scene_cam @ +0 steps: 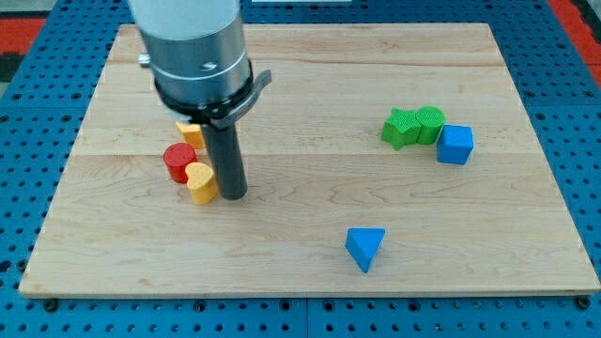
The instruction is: Separate the green blocks
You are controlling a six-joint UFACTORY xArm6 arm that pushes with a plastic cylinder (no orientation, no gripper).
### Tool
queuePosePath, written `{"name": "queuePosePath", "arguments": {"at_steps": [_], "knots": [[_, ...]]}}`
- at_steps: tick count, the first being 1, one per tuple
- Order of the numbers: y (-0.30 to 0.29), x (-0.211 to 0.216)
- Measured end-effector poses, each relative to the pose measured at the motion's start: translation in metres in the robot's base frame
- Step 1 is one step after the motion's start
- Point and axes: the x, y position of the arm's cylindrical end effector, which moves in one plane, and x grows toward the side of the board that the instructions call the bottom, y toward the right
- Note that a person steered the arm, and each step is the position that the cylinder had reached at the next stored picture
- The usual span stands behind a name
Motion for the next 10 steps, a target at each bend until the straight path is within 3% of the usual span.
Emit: {"name": "queuePosePath", "arguments": {"at_steps": [1, 4, 6, 7, 8, 10], "knots": [[-0.005, -0.027], [-0.043, -0.001], [0.163, -0.014], [0.224, -0.028], [0.266, -0.047], [0.234, -0.117]]}}
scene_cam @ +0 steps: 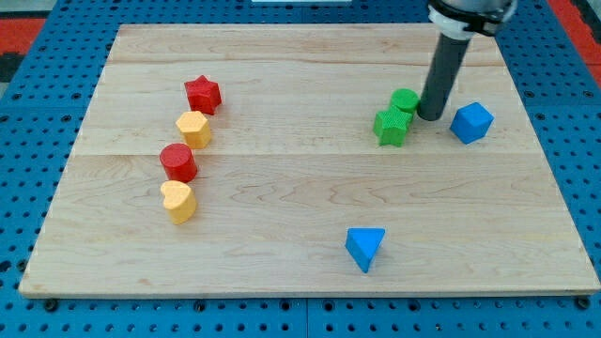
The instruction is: Separate the green blocks
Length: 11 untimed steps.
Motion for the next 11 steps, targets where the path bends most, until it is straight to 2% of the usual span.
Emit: {"name": "queuePosePath", "arguments": {"at_steps": [2, 3, 4, 5, 6, 7, 8, 9, 10, 11], "knots": [[-0.012, 0.052], [-0.045, 0.023], [-0.045, -0.043], [-0.053, -0.085], [-0.055, -0.074], [-0.044, -0.037], [-0.003, -0.032], [0.023, -0.067], [0.007, -0.098], [-0.037, -0.103]]}}
